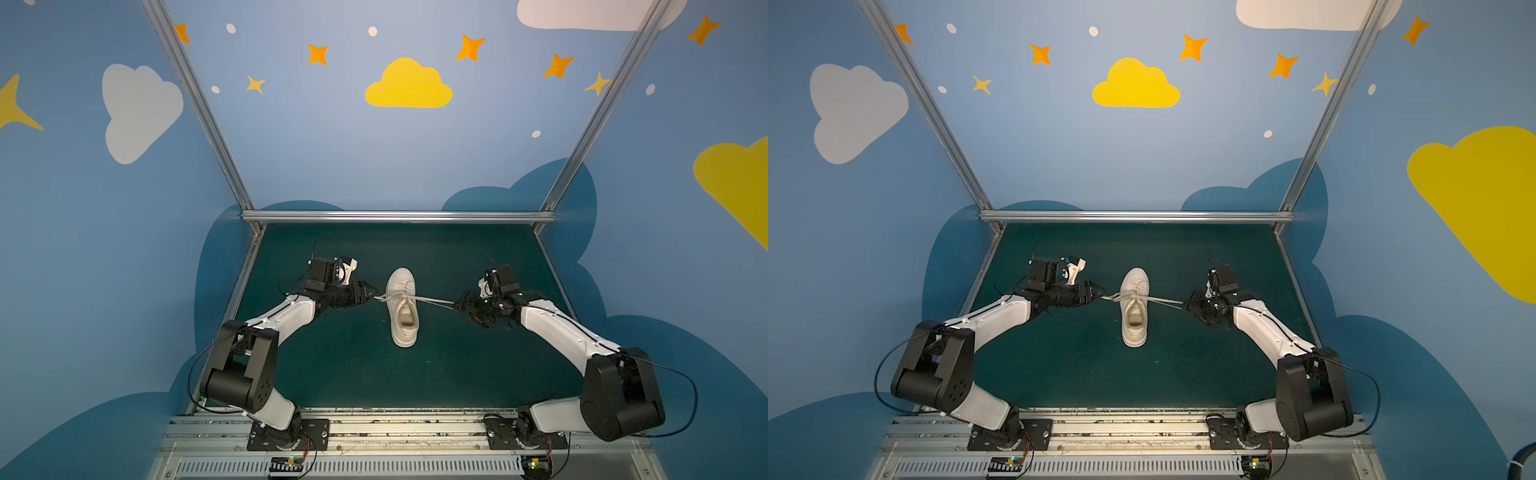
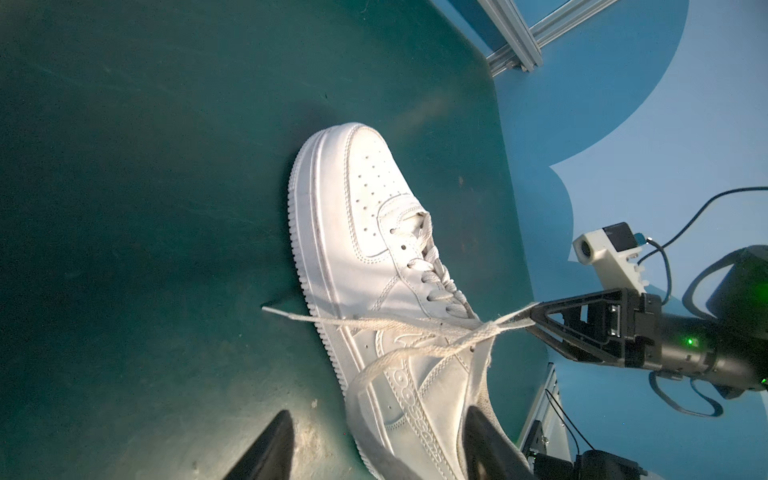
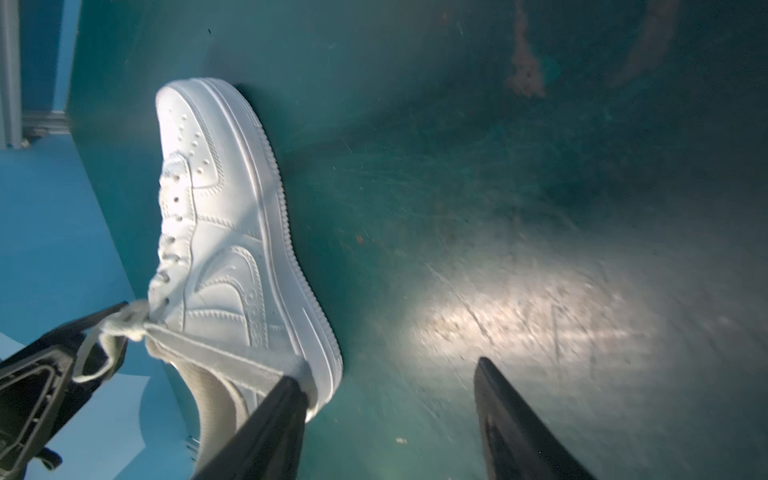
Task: Tie the shoes
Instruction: 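Open both grippers to release the laces beside the sneaker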
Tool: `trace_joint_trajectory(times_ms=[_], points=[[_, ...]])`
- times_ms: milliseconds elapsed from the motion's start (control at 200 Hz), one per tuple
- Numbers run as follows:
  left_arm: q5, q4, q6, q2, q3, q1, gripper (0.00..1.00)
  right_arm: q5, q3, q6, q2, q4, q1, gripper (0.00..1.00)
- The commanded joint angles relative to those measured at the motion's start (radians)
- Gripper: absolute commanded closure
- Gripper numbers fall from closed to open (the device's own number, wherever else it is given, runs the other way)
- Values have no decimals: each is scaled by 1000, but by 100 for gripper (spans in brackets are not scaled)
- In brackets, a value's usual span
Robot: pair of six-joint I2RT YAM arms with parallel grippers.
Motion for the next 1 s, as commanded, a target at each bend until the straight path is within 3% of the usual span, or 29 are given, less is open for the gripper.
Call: trace_joint_trajectory(times_ms=[0,180,546,776,996], points=[[0,4,16,-19,-25,0,27,23,0,-79,-43,-107,-11,34],[28,20,24,-5,-30,1,22,-121,25,-140,-37,-96,-15,32],[16,39,-5,-86,-114,70,16,-42,113,-299,-42,-167,-14,36],[18,29,3,-95,-145,81,15,-108,92,-317,-58,-116,-13,36],[14,-25,-13,-24,-82,87,22,-196,186,-541,15,-33,51,47]])
